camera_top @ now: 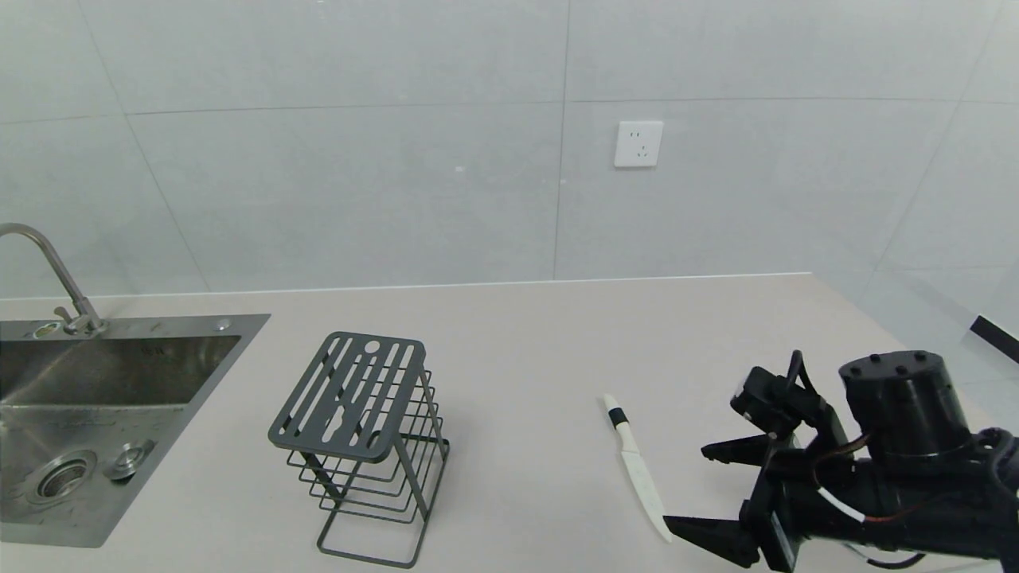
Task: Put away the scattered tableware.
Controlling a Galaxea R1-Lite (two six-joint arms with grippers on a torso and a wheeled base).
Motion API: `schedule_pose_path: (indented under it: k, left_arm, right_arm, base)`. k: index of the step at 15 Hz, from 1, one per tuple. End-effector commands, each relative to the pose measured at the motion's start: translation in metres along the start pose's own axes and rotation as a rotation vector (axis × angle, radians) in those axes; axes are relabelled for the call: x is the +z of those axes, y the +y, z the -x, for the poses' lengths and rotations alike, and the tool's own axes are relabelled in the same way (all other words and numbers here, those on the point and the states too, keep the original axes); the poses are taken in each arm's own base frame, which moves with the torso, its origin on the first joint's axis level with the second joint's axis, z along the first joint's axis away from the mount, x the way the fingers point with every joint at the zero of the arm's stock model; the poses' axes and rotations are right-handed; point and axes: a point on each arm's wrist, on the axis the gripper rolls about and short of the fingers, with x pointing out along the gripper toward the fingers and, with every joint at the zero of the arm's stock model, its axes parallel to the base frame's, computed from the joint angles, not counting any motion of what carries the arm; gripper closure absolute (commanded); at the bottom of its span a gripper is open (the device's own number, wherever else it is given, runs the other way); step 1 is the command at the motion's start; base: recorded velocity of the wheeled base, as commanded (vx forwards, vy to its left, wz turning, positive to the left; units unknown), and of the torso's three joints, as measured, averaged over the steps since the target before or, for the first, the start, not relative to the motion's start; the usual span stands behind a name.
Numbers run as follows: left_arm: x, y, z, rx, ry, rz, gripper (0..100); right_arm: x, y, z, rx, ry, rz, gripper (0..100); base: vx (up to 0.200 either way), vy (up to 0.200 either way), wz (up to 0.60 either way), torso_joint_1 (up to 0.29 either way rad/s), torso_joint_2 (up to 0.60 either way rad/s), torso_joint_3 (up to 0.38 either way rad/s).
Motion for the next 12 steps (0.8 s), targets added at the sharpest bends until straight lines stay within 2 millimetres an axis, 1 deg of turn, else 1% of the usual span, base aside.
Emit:
schedule_pose_path:
  k: [1,3,4,6,10,12]
  left_arm:
    - [0.000,0.000,0.000,0.000,0.001,0.000,0]
    - [0.000,0.000,0.000,0.000,0.001,0.000,0]
    - [0.000,0.000,0.000,0.002,0.001,0.002,0]
    - [0.000,0.000,0.000,0.002,0.001,0.002,0]
    - [0.000,0.000,0.000,0.000,0.001,0.002,0]
    - [0.000,0.000,0.000,0.002,0.001,0.002,0]
  right_arm:
    - [0.007,0.004,-0.015,-0.006,-0.001,-0.025,0]
    - [0.019,0.019,-0.031,-0.071,-0.040,-0.175,0]
    - [0.016,0.023,-0.039,-0.122,-0.029,-0.230,0]
    - [0.012,0.028,-0.047,-0.143,-0.010,-0.247,0]
    - [0.007,0.025,-0.052,-0.193,0.019,-0.255,0]
    - [0.001,0.023,-0.059,-0.222,0.052,-0.260,0]
  base:
    - [0.000,0.000,0.00,0.000,0.00,0.000]
    - [0.000,0.000,0.00,0.000,0.00,0.000]
    - [0.000,0.000,0.00,0.000,0.00,0.000]
    - [0.000,0.000,0.00,0.000,0.00,0.000]
    - [0.000,0.000,0.00,0.000,0.00,0.000]
    - [0.000,0.000,0.00,0.000,0.00,0.000]
